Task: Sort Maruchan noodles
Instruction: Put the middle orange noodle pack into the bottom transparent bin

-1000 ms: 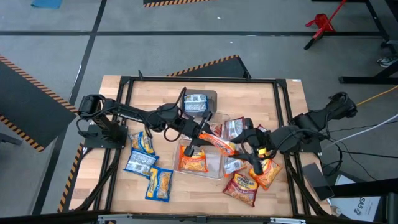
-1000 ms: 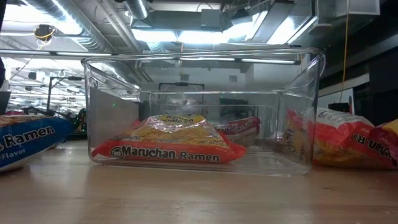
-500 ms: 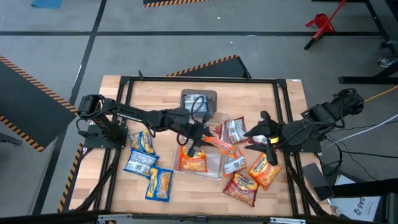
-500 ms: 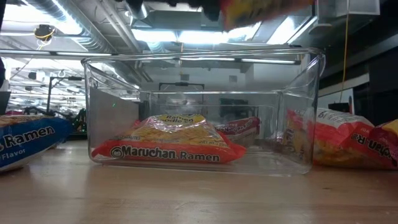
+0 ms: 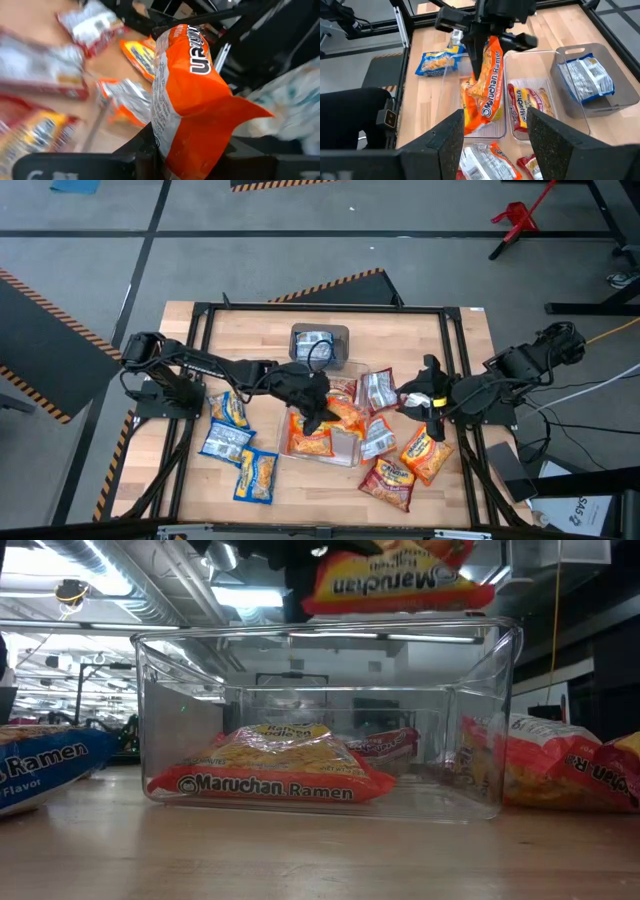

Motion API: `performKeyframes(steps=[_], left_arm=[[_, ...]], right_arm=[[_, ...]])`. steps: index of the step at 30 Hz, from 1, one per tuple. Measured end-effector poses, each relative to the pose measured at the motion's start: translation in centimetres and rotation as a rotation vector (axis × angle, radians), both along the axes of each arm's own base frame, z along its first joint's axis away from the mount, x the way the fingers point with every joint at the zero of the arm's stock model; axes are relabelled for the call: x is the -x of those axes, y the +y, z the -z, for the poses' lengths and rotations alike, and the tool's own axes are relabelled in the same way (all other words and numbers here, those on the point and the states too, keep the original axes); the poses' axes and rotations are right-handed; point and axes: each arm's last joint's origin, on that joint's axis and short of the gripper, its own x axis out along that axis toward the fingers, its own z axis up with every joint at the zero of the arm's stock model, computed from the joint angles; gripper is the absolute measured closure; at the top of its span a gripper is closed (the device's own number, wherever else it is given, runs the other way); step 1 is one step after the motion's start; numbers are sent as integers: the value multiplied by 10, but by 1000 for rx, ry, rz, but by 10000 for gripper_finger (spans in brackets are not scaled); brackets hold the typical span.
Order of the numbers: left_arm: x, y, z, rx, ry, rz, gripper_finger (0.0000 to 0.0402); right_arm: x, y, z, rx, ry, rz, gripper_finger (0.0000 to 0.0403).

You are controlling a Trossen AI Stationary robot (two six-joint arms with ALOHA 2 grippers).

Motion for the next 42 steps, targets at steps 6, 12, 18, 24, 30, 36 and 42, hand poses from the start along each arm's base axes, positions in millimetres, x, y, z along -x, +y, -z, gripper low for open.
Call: performKeyframes(steps=[6,12,18,24,30,36,42], left_arm=[[7,-14,10,123,161,-94,321],[9,-21,11,171,189,-149,321],[8,-17,15,186,212,-209,321],[6,-17,23,212,258,-184,321],[12,-20,17,248,287,-163,321],[18,-22,19,250,350,-165,321],[27,-30,15,255,385,-184,321]], right_arm=[[0,0,1,-11,13,-13,205],[1,0,1,-11,21,-18,205],[1,0,1,-10,22,-19,205],[1,0,1,-10,22,-19,205],[1,0,2,-12,33,-27,205],[3,0,4,-1,53,-26,205],[4,-1,5,10,71,-26,205]])
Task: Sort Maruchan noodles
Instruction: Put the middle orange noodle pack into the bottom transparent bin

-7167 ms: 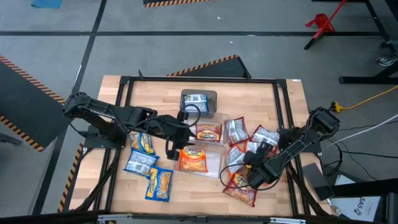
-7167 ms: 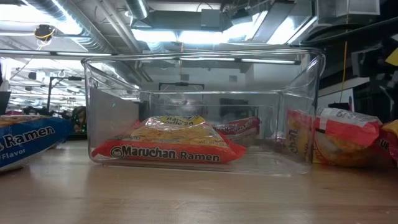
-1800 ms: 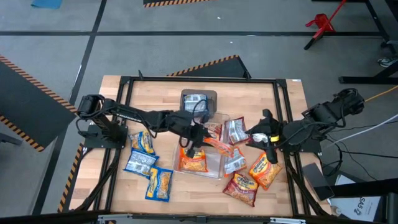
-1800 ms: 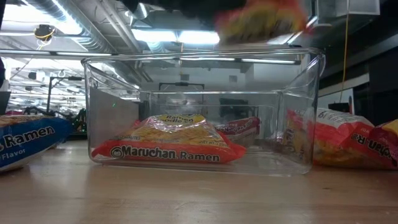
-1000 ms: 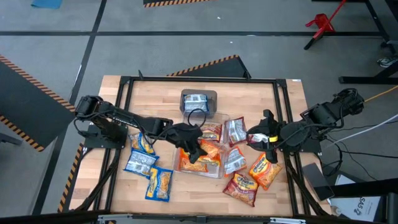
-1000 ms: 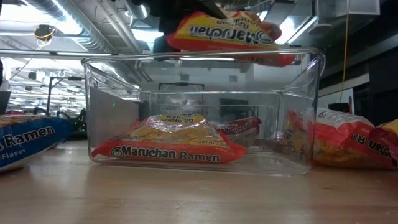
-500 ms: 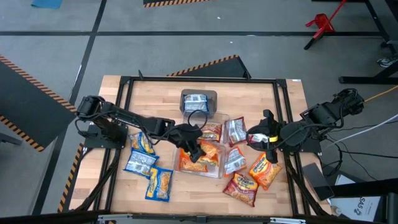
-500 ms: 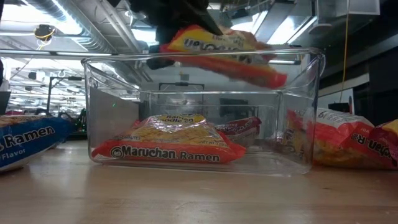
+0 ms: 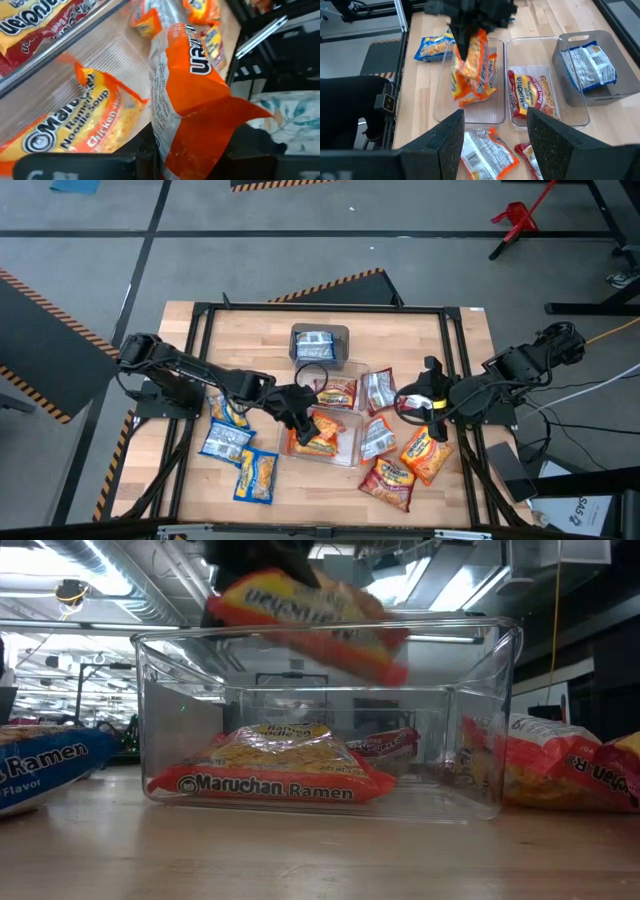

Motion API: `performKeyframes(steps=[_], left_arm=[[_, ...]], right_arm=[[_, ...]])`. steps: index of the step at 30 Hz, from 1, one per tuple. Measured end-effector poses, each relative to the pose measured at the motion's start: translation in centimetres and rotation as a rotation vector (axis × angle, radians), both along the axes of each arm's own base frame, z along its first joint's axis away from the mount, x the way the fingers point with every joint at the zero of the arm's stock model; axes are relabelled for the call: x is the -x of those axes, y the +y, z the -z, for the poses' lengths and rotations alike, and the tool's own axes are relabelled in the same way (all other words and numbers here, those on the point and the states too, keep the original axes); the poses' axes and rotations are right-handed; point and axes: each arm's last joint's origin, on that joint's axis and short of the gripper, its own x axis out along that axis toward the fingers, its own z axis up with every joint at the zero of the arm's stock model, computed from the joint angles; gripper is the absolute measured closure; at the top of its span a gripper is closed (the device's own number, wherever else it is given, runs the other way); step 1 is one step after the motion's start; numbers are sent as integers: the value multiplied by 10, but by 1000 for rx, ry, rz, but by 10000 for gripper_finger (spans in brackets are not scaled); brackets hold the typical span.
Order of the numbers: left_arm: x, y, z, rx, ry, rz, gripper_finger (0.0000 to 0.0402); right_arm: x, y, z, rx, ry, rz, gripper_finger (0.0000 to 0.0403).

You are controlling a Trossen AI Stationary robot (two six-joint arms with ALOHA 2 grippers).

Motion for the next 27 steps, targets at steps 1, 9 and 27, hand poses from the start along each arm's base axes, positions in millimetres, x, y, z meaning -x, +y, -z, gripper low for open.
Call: performKeyframes(steps=[1,9,27], left_arm=[[3,0,-2,-4,6,-8,321],[18,3,-21,-47,-22,-80,323],[49,5,29,162,-216,-182,332]], right_arm=[[0,0,0,3,6,0,205],[0,0,1,10,6,-3,205],[0,0,0,2,4,1,205]])
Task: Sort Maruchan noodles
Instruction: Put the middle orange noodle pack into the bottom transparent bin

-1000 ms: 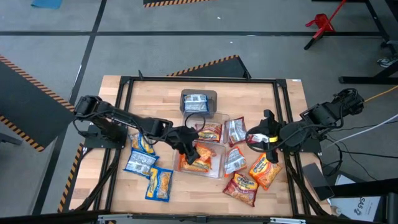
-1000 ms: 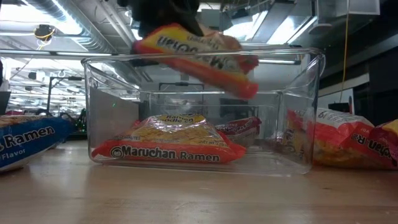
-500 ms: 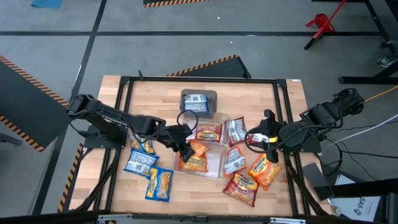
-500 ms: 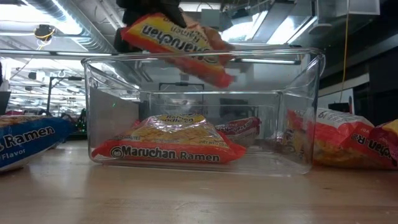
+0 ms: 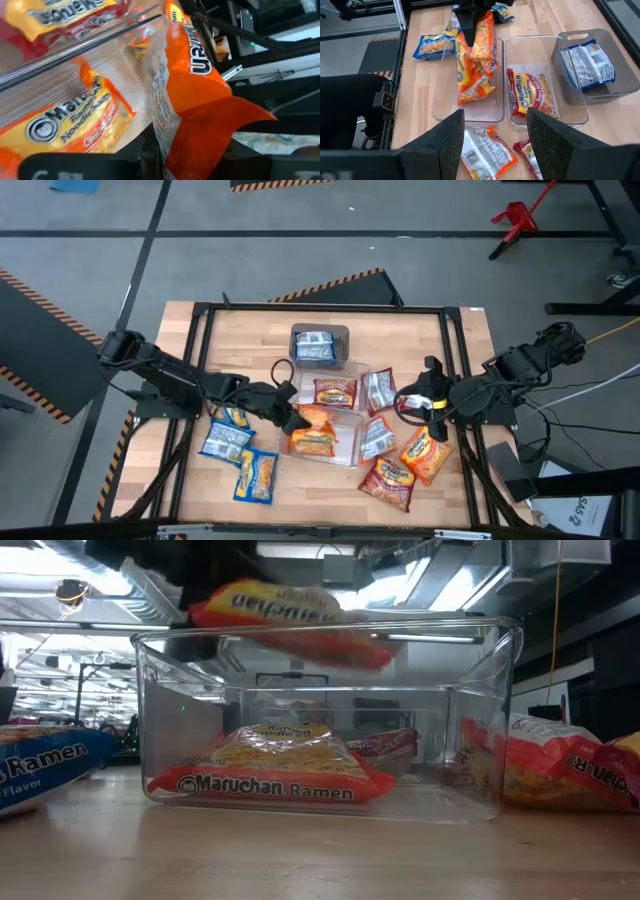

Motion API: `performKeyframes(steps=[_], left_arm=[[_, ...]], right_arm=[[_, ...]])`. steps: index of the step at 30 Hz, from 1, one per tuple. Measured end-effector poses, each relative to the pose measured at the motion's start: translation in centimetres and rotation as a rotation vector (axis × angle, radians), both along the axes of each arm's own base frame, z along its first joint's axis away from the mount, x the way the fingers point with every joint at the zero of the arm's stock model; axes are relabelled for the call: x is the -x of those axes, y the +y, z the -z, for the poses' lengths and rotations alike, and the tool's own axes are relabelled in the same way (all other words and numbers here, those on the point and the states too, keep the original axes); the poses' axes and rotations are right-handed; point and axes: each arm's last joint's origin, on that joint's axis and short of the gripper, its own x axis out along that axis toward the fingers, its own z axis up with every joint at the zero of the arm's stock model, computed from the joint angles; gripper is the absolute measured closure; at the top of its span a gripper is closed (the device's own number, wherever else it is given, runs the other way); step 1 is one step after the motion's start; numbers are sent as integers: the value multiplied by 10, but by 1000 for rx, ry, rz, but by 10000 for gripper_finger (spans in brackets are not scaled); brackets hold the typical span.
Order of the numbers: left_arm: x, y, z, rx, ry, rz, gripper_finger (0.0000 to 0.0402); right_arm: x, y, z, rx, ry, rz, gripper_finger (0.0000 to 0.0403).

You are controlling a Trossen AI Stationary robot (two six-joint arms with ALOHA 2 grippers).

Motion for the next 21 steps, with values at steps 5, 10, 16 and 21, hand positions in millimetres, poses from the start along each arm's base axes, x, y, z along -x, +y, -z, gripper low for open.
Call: performKeyframes(steps=[5,10,16,21], left_arm=[[5,2,6,-15,9,-38,332],[3,0,10,-6,20,-14,332],[5,-1,12,-31,28,-11,332],[5,-1,12,-28,28,-13,328]], right_arm=[[0,0,0,0,-4,2,205],[0,0,-1,3,-9,7,205],[0,0,-1,3,-9,7,205],[0,0,-1,8,-12,12,205]])
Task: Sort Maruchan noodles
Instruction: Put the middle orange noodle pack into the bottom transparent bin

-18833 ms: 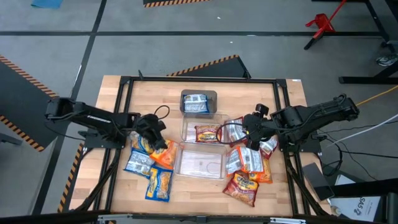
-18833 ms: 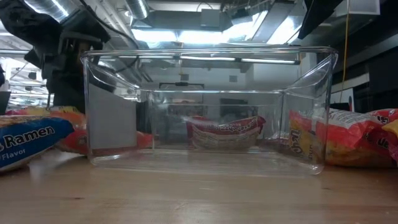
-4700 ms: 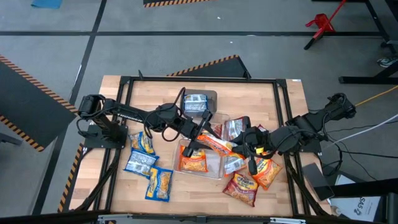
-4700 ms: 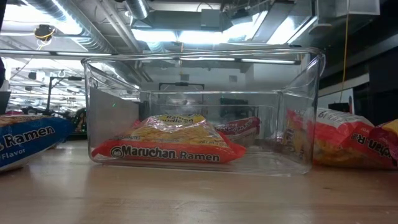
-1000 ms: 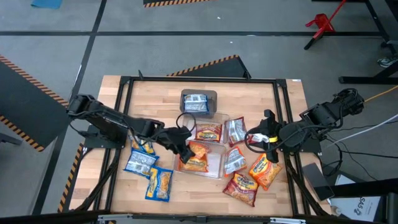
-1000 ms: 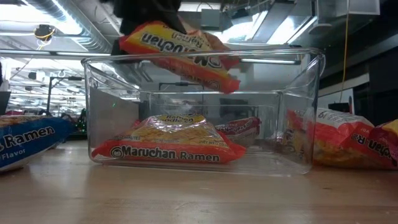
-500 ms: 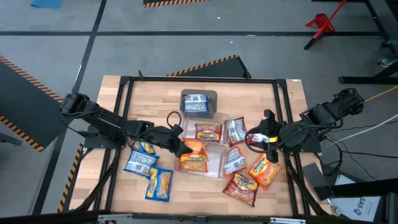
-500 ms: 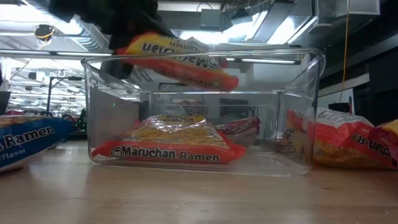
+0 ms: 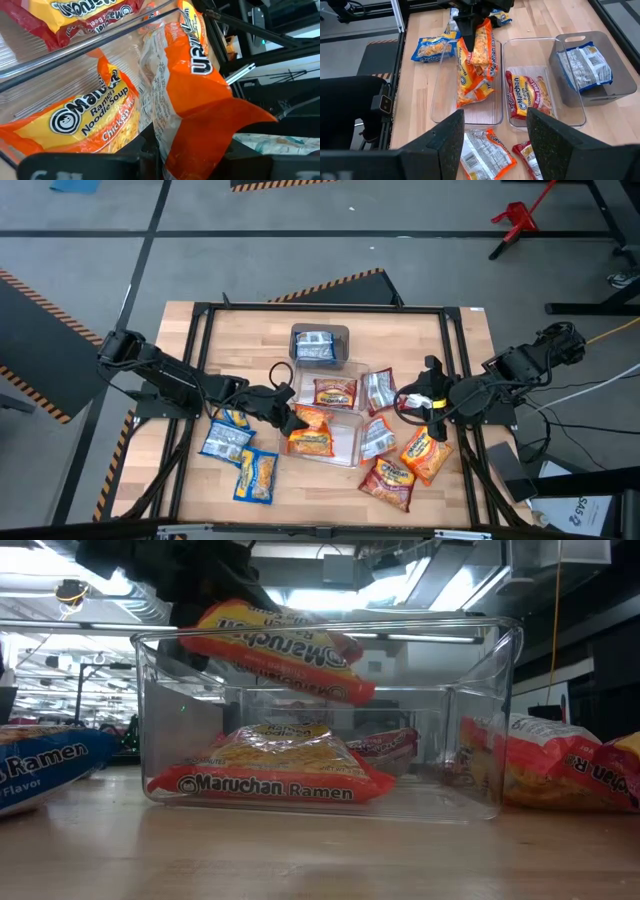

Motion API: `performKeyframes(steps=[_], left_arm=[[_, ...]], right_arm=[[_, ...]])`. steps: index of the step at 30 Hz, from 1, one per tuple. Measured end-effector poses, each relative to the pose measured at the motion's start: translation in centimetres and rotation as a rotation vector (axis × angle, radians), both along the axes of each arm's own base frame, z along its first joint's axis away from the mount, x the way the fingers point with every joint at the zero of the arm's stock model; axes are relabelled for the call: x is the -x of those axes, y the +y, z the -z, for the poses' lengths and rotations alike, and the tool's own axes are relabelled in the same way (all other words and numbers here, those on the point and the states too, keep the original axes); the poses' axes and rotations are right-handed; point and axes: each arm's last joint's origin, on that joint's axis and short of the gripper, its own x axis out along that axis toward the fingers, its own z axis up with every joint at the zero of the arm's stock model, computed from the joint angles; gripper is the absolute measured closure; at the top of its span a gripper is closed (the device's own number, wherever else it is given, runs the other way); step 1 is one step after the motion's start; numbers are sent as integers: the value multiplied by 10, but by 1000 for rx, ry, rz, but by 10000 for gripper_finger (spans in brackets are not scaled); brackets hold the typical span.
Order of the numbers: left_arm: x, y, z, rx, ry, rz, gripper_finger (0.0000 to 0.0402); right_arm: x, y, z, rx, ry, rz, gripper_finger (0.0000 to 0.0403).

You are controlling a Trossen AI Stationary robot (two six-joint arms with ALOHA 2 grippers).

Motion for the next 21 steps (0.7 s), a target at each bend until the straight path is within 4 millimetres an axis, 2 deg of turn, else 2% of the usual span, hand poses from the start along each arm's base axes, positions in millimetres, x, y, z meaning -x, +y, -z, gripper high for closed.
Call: performKeyframes(steps=[7,21], left_arm=[[0,0,0,-7,-2,5,308],[0,1,0,-121,-24,88,213]], right_arm=[[0,0,0,3,-1,1,205],[0,0,0,6,0,-3,205]])
